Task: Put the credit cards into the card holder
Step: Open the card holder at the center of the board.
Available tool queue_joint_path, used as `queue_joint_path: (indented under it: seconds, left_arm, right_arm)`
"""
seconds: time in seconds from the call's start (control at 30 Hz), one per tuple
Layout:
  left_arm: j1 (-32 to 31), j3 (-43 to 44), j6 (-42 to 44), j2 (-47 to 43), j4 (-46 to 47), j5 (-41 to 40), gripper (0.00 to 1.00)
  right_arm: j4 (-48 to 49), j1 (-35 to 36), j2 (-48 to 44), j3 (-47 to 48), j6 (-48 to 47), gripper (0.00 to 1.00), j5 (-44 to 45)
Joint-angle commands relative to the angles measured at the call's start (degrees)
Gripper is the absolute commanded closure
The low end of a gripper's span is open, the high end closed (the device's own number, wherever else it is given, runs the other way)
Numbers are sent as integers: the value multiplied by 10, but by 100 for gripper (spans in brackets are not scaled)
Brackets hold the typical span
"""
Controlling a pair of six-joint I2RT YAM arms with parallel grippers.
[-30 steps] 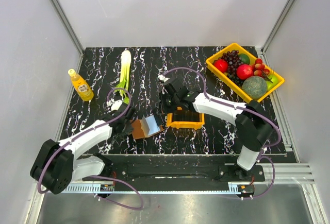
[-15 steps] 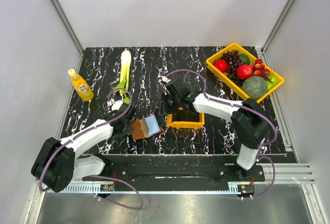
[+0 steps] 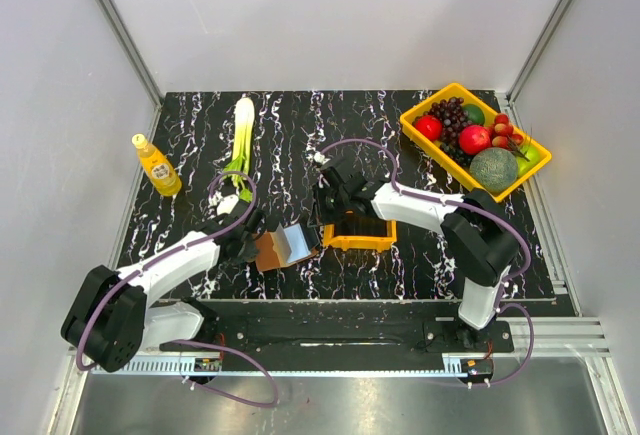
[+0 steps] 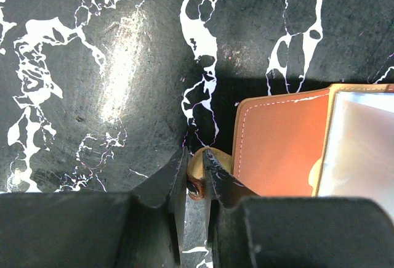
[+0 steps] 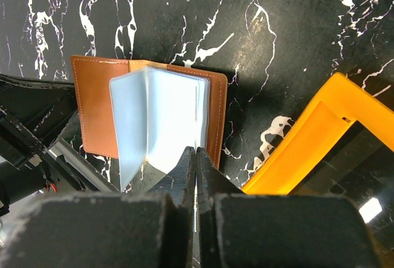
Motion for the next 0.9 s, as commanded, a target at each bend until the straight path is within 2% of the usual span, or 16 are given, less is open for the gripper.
queue_joint_path:
  seconds: [0.0, 0.5, 0.73, 0.87]
  left_arm:
    - [2, 3, 5, 5, 16, -11, 100]
    - [2, 4, 4, 9, 25, -2, 100]
    - [2, 3, 5, 7, 24, -2, 100]
    - [2, 1, 4, 7, 21, -5, 100]
  right_arm:
    - [19, -7, -3, -2, 0, 100, -3]
    - [39, -11, 12, -9, 22, 100, -43]
    - [39, -12, 9, -12, 22, 100, -28]
    - [43, -13, -27, -22, 21, 100, -7]
